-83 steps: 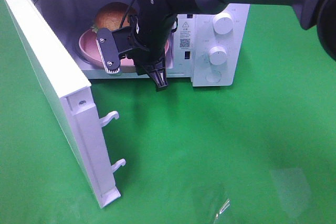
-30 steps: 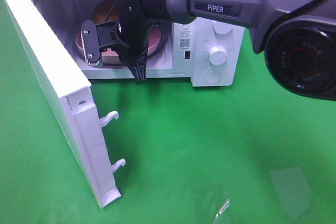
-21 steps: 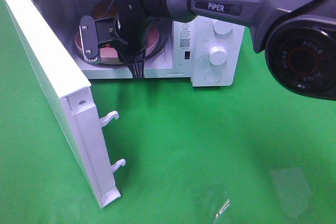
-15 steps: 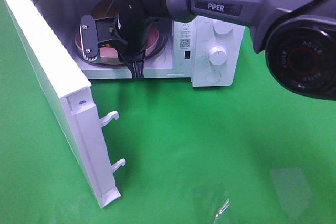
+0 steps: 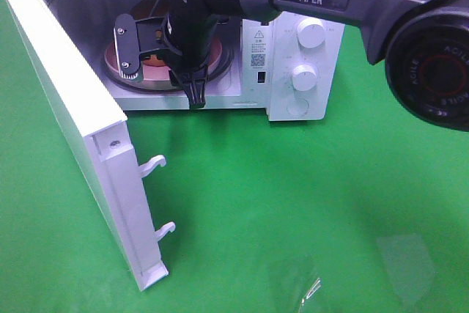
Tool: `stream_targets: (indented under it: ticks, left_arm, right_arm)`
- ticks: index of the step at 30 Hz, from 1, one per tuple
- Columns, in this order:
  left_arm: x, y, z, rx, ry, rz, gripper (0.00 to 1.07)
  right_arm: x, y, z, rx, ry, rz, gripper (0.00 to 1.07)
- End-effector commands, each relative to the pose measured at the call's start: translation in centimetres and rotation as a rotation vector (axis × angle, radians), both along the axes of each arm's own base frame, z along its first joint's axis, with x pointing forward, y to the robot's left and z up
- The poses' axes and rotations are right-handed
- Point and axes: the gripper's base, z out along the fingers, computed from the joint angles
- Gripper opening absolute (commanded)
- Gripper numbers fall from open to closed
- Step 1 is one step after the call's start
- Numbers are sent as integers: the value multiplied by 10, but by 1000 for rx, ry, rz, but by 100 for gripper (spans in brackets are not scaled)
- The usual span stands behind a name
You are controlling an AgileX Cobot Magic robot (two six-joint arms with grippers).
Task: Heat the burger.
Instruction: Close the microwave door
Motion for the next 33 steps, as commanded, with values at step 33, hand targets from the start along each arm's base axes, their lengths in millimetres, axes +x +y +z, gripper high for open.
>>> stream_targets:
  ticks: [33]
  left_arm:
    - [-2,0,0,-8,-24,-5,100]
  right_arm:
    - [-52,-39,21,52,17,7,71]
